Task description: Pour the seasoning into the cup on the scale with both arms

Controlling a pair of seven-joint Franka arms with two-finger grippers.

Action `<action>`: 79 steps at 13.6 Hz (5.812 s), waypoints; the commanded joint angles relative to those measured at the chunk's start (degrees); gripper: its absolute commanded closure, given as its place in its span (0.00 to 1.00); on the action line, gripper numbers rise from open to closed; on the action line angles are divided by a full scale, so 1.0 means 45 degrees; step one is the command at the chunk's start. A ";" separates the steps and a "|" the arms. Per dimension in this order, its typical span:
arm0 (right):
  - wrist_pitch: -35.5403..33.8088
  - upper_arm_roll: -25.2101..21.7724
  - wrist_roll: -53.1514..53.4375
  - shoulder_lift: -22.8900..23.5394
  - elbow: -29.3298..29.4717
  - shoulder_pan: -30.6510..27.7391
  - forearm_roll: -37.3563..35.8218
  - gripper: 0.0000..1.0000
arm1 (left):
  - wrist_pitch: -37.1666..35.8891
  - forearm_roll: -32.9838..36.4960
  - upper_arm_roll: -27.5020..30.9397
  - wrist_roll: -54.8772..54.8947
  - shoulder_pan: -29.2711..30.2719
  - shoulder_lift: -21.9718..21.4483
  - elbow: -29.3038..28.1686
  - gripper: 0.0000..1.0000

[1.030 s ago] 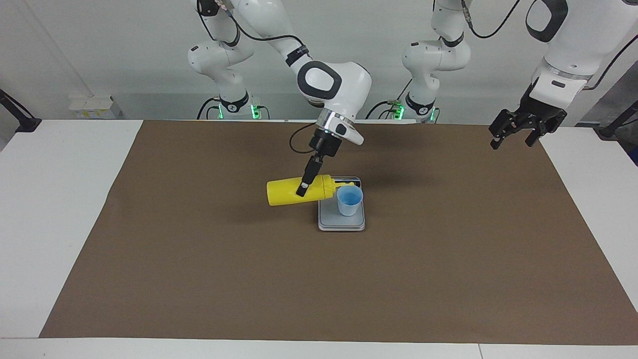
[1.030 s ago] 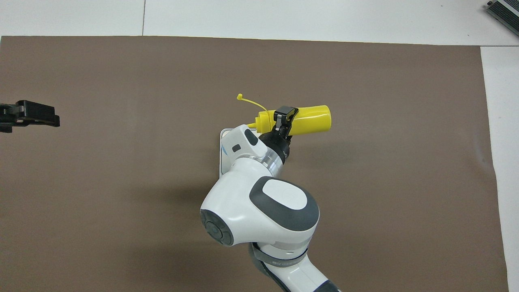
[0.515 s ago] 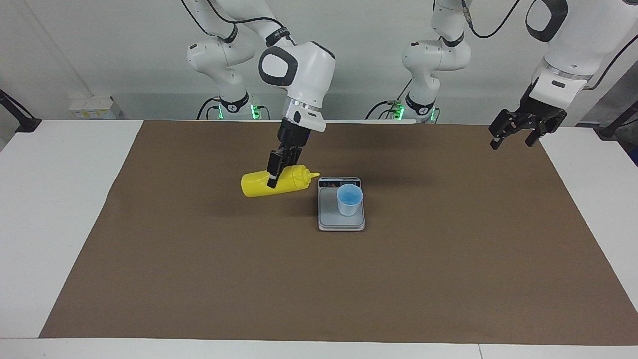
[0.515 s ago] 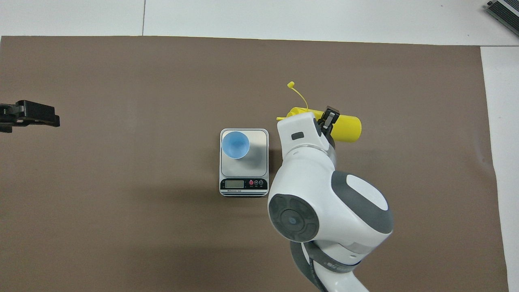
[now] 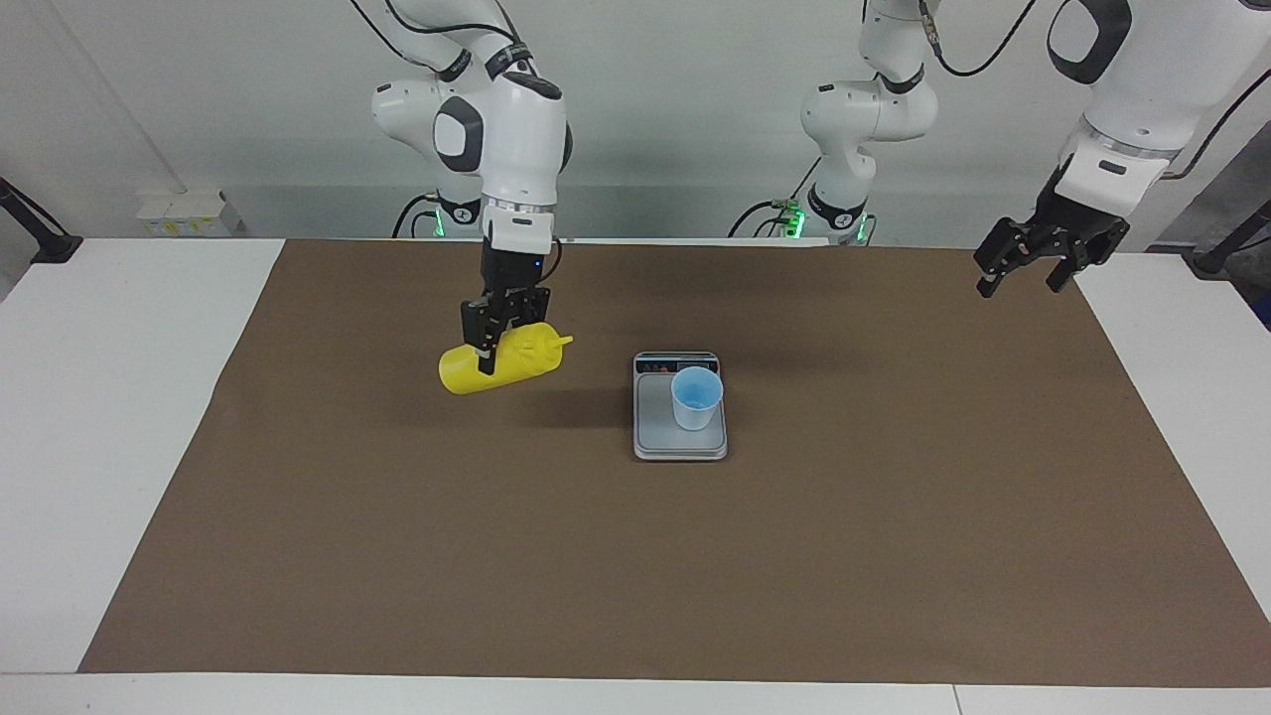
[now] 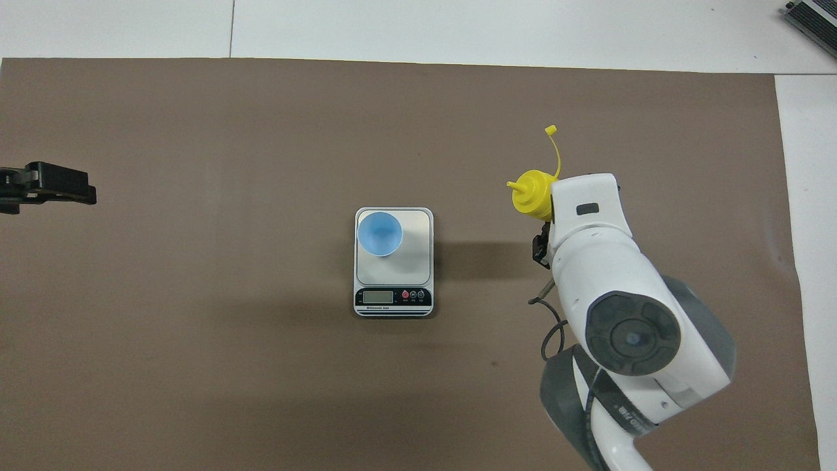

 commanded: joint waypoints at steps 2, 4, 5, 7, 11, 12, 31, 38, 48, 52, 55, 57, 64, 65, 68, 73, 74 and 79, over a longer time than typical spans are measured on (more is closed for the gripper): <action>0.0906 0.0092 -0.2524 -0.0252 -0.0382 -0.1289 0.2868 1.00 | 0.0031 -0.0056 0.0111 -0.0004 -0.0099 -0.0302 -0.0316 0.00; 0.1066 0.0073 -0.4321 -0.0193 -0.0422 -0.1993 0.4801 1.00 | 0.0031 -0.0056 0.0111 -0.0004 -0.0079 -0.0302 -0.0316 0.00; 0.1066 0.0073 -0.5316 -0.0192 -0.0519 -0.2305 0.5777 1.00 | 0.0031 -0.0056 0.0111 -0.0004 -0.0079 -0.0302 -0.0316 0.00; 0.1085 0.0073 -0.7579 -0.0154 -0.0520 -0.3047 0.8157 1.00 | 0.0031 -0.0056 0.0111 -0.0004 -0.0099 -0.0302 -0.0316 0.00; 0.1047 0.0053 -1.4390 0.0235 -0.0929 -0.4804 1.3818 1.00 | 0.0031 -0.0056 0.0111 -0.0004 -0.0079 -0.0302 -0.0316 0.00; 0.0969 0.0053 -1.6012 0.0431 -0.0988 -0.5098 1.5361 1.00 | 0.0031 -0.0056 0.0111 -0.0004 -0.0099 -0.0302 -0.0316 0.00; -0.0438 0.0053 -2.5970 0.2015 -0.2356 -0.5745 2.6217 0.00 | 0.0031 -0.0056 0.0111 -0.0004 -0.0099 -0.0321 -0.0316 0.00; -0.0478 -0.0025 -2.6419 0.1898 -0.2395 -0.6682 2.4797 0.00 | 0.0012 -0.0056 0.0111 -0.0004 -0.0099 -0.0302 -0.0335 0.00; -0.0516 -0.0181 -2.5465 0.0824 -0.1539 -0.8088 1.9564 0.00 | 0.0012 -0.0056 0.0111 -0.0004 -0.0099 -0.0302 -0.0335 0.00; -0.0595 -0.0103 -2.2249 0.0182 -0.0813 -0.8091 1.6768 0.00 | 0.0012 -0.0056 0.0092 -0.0004 -0.0118 -0.0283 -0.0335 0.00; -0.0633 -0.0064 -1.8657 -0.0017 -0.0386 -0.7544 1.4915 0.00 | 0.0012 -0.0056 0.0092 -0.0004 -0.0118 -0.0283 -0.0335 0.00; -0.1040 -0.0005 -1.5947 -0.0017 0.0277 -0.7096 1.2772 0.00 | 0.0012 -0.0056 0.0092 -0.0004 -0.0118 -0.0283 -0.0335 0.00; -0.6645 0.0034 -0.4796 0.1018 0.5160 -0.5337 0.8346 0.00 | 0.0012 -0.0056 0.0111 -0.0004 -0.0118 -0.0283 -0.0335 0.00; -0.6707 0.0034 -0.2942 0.1018 0.5261 -0.5162 0.8268 0.00 | 0.0031 -0.0056 0.0111 -0.0004 -0.0118 -0.0283 -0.0335 0.00; -0.7718 0.0053 0.1071 0.1212 0.6447 -0.4247 0.6405 0.00 | 0.0031 -0.0056 0.0092 -0.0043 -0.0118 -0.0283 -0.0335 0.00; -0.9813 0.0151 0.4650 0.1840 0.8232 -0.3480 0.5279 0.00 | 0.0246 -0.0056 0.0092 0.0016 -0.0118 -0.0263 -0.0335 0.00; -1.0219 0.0151 0.4771 0.1626 0.8037 -0.3499 0.5299 0.00 | 0.0207 -0.0056 0.0092 0.0035 -0.0118 -0.0263 -0.0335 0.00; -1.1396 0.0054 0.4636 0.0608 0.7157 -0.4396 0.6897 0.00 | 0.0304 -0.0056 0.0111 0.0113 -0.0138 -0.0496 -0.0900 0.00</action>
